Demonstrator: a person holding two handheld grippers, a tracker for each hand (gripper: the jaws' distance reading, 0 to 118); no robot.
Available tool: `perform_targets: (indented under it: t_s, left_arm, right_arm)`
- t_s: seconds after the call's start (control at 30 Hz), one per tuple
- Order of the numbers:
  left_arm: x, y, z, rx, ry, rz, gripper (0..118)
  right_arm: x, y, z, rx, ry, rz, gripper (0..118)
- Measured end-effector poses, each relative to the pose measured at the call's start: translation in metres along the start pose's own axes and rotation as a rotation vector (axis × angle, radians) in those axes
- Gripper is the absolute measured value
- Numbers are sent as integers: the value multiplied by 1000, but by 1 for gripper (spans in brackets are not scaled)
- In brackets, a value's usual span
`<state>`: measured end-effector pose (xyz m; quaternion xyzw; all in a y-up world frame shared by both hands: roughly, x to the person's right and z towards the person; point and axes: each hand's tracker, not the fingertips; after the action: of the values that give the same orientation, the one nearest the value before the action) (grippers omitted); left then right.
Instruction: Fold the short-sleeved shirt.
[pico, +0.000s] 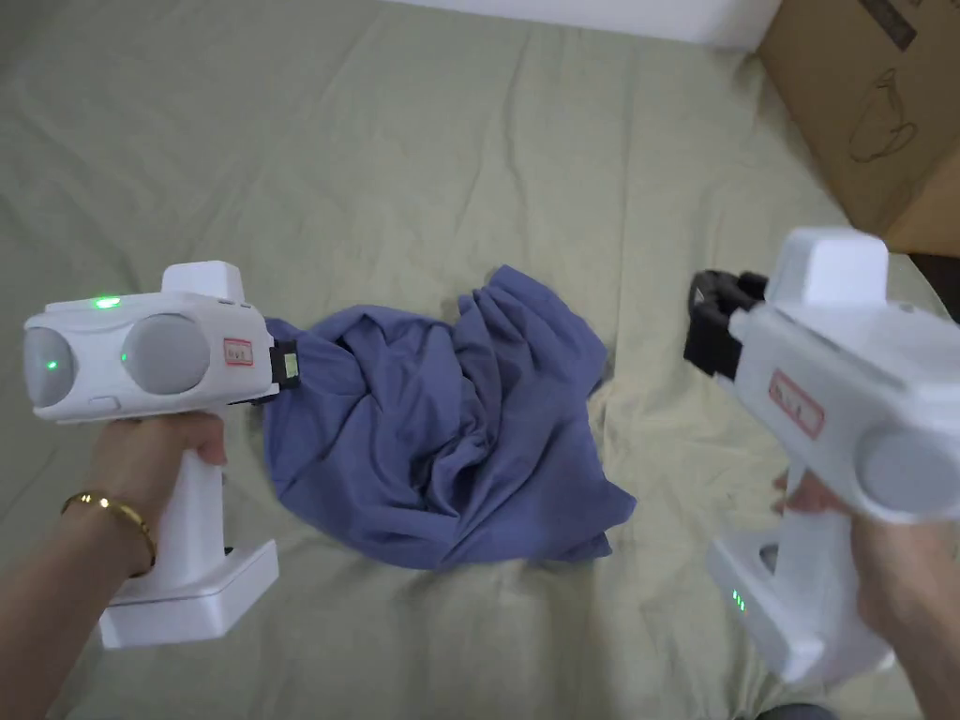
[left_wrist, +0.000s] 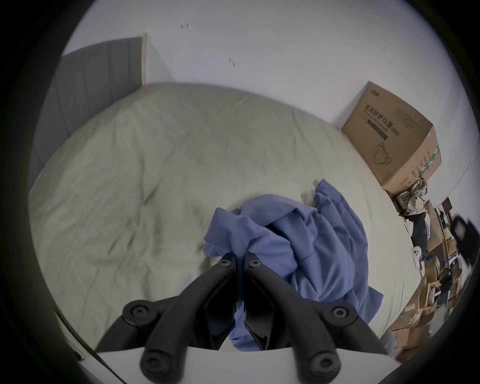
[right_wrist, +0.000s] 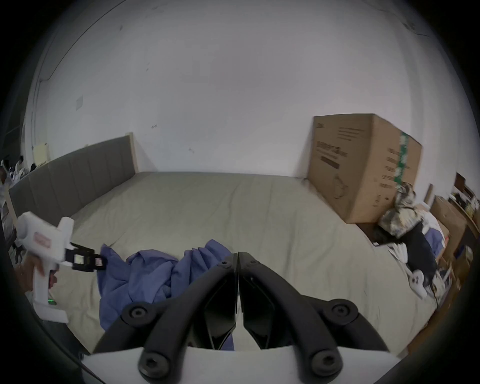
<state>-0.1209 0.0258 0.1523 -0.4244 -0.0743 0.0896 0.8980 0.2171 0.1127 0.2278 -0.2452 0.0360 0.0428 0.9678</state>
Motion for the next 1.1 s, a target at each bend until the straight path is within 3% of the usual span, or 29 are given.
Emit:
perform_targets:
  t_s: [0.03, 0.07, 0.1, 0.13, 0.27, 0.37, 0.5, 0.63, 0.67, 0.77, 0.8, 0.87, 0.9, 1.0, 1.1]
  left_arm:
    - [-5, -2, 4, 3, -8, -8, 0]
    - [-7, -5, 8, 9, -9, -9, 0]
    - [-8, -10, 12, 14, -7, -10, 0]
    - [-11, -14, 14, 19, -5, -12, 0]
    - [-24, -27, 19, 26, -9, 10, 0]
    - [-36, -36, 16, 10, -18, 44, 0]
    - [-47, -42, 11, -20, -4, 65, 0]
    - [-57, -43, 6, -36, -10, 114, 0]
    - [-57, -43, 5, -39, -12, 116, 0]
    - [-57, -45, 0, -54, -10, 129, 0]
    - [-58, -46, -2, -56, -18, 137, 0]
    - [-57, -48, -6, -69, -21, 135, 0]
    - [-57, -48, -7, -71, -16, 131, 0]
    - [-58, -45, -3, -62, -12, 134, 0]
    - [-56, -38, 15, -29, -30, 156, 0]
  right_arm:
    - [0, 13, -19, -55, -7, 13, 32]
    - [0, 23, -36, -98, 0, 24, 78]
    - [0, 33, -59, -158, 24, 50, 104]
    - [-2, 39, -81, -178, 53, 62, 114]
    - [-14, 54, -166, -301, 30, 120, 116]
    - [-16, 52, -232, -462, 29, 68, 116]
    - [-22, 36, -299, -556, -27, 5, 116]
    - [-29, 18, -342, -621, -58, -18, 104]
    - [-31, 14, -346, -626, -60, -19, 89]
    - [-39, 6, -357, -653, -35, -3, 69]
    - [-42, 3, -355, -662, -13, 14, 45]
    - [-48, 6, -347, -649, 3, 12, 12]
    - [-49, 9, -344, -644, -1, 14, 2]
    - [-39, 28, -315, -622, 35, -6, 2]
    - [-20, 55, -257, -495, 80, -39, 2]
